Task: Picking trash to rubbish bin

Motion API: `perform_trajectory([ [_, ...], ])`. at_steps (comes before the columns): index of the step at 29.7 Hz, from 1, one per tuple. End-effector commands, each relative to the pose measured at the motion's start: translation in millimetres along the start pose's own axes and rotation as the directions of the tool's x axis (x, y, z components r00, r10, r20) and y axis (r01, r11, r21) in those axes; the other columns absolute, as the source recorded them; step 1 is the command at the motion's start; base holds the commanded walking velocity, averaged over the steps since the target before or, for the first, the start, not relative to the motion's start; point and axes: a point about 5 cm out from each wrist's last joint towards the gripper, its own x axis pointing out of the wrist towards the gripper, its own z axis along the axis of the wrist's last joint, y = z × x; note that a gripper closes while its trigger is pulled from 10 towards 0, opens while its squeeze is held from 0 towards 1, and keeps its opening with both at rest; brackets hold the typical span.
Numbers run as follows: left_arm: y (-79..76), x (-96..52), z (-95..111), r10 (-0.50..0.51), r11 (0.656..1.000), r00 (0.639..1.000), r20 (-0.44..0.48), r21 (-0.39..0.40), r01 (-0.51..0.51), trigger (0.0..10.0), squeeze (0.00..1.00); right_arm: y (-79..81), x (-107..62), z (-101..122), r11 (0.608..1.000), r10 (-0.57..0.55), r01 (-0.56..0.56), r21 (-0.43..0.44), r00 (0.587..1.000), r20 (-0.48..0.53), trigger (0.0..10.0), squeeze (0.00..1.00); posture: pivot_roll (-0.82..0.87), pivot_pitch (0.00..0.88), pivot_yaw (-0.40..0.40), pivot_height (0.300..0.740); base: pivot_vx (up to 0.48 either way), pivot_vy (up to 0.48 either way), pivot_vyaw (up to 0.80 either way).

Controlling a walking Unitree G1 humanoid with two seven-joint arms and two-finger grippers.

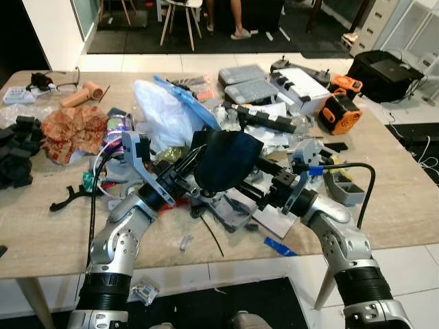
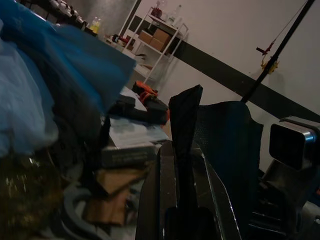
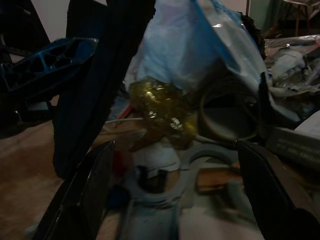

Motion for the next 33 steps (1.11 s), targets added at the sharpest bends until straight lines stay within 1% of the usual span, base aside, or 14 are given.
perform_trajectory([
  [1, 0.8, -1.6, -3.8, -0.003, 1.0, 1.0, -0.011, -0.001, 0.003, 10.0, 0.0, -1.0, -1.6, 3.8, 1.0, -0.01, 0.01, -0.002, 1.0, 0.017, 10.0, 0.0, -0.07, 0.0, -0.043, 0.74, -0.304, 0.0, 0.0],
  [33, 0.1, 2.2, -6.7, -0.028, 0.999, 0.999, -0.04, 0.041, 0.029, 10.0, 0.0, -0.7, -0.8, 2.6, 1.0, -0.022, 0.022, 0.001, 1.0, 0.009, 10.0, 0.0, -0.07, 0.0, -0.043, 0.74, -0.32, 0.0, 0.0],
])
